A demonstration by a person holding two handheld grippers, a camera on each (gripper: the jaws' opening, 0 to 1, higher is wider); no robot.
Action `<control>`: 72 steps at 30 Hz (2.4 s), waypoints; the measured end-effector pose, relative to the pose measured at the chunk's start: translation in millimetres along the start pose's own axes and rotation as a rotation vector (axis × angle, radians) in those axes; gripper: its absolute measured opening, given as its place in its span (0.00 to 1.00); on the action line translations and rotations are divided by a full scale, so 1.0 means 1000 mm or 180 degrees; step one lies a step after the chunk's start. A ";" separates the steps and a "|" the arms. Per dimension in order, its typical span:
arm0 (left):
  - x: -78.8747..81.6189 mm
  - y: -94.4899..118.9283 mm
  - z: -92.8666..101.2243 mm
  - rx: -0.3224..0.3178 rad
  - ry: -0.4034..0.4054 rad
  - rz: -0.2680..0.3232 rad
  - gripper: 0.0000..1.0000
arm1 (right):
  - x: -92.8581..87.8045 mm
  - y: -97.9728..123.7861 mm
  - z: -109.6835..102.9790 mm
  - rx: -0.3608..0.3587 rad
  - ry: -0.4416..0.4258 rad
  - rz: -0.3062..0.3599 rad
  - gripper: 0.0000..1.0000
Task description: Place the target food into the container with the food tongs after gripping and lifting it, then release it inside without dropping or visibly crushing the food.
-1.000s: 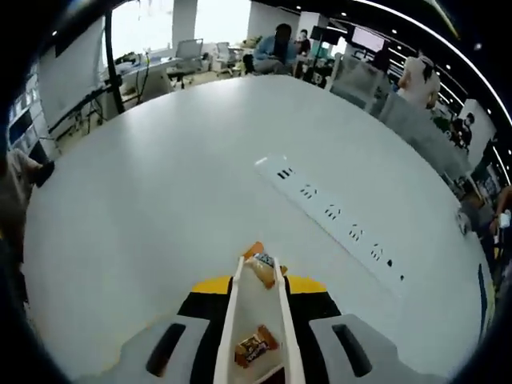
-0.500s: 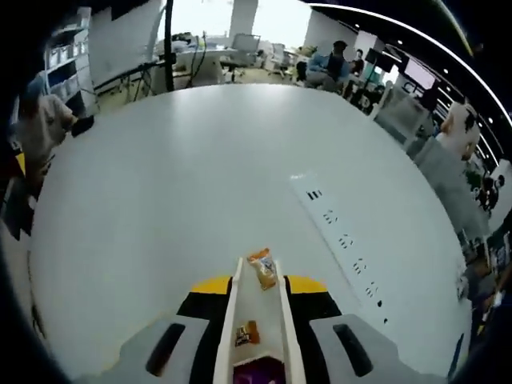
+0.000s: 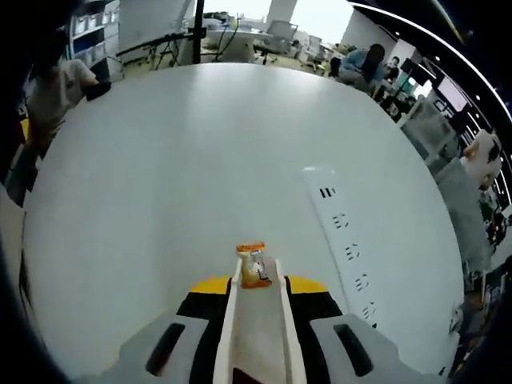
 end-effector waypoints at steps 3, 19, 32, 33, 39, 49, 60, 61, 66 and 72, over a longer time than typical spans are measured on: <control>-0.001 -0.002 0.000 -0.0005 0.0007 -0.0014 0.35 | -0.001 -0.001 0.000 0.0040 -0.0071 0.0016 0.24; 0.000 -0.004 -0.001 0.0003 -0.0004 -0.0046 0.35 | -0.006 0.003 -0.006 -0.0034 -0.0830 0.0087 0.19; 0.004 -0.003 0.007 -0.0068 -0.0070 -0.0013 0.35 | 0.007 0.041 -0.008 -0.0167 -0.1128 0.0369 0.20; 0.004 -0.003 0.008 -0.0077 -0.0078 -0.0013 0.35 | 0.006 0.044 -0.009 -0.0167 -0.1138 0.0366 0.20; 0.005 0.001 0.015 -0.0137 -0.0128 0.0003 0.35 | 0.006 0.064 -0.010 -0.0270 -0.1183 0.0435 0.20; 0.003 0.010 0.026 -0.0221 -0.0210 0.0027 0.35 | 0.003 0.095 -0.012 -0.0431 -0.1258 0.0530 0.20; 0.005 0.013 0.038 -0.0358 -0.0341 0.0015 0.36 | -0.014 0.128 -0.022 -0.0599 -0.1397 0.0586 0.20; 0.005 0.013 0.039 -0.0364 -0.0345 0.0014 0.36 | -0.015 0.129 -0.022 -0.0609 -0.1399 0.0588 0.20; 0.003 0.011 0.046 -0.0449 -0.0400 -0.0018 0.36 | -0.028 0.149 -0.024 -0.0717 -0.1480 0.0595 0.20; 0.003 0.010 0.055 -0.0517 -0.0461 -0.0016 0.36 | -0.041 0.167 -0.027 -0.0801 -0.1551 0.0601 0.20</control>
Point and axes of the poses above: the point that each gripper's makers call its tool centre point, and the gripper's own axes: y roughly backward along the fingers, z roughly to its right, x roughly out of its top, the point moved 4 cm from there along y, roughly backward along the fingers, and after that the axes turned 8 degrees about z, right-handed, at the moved point
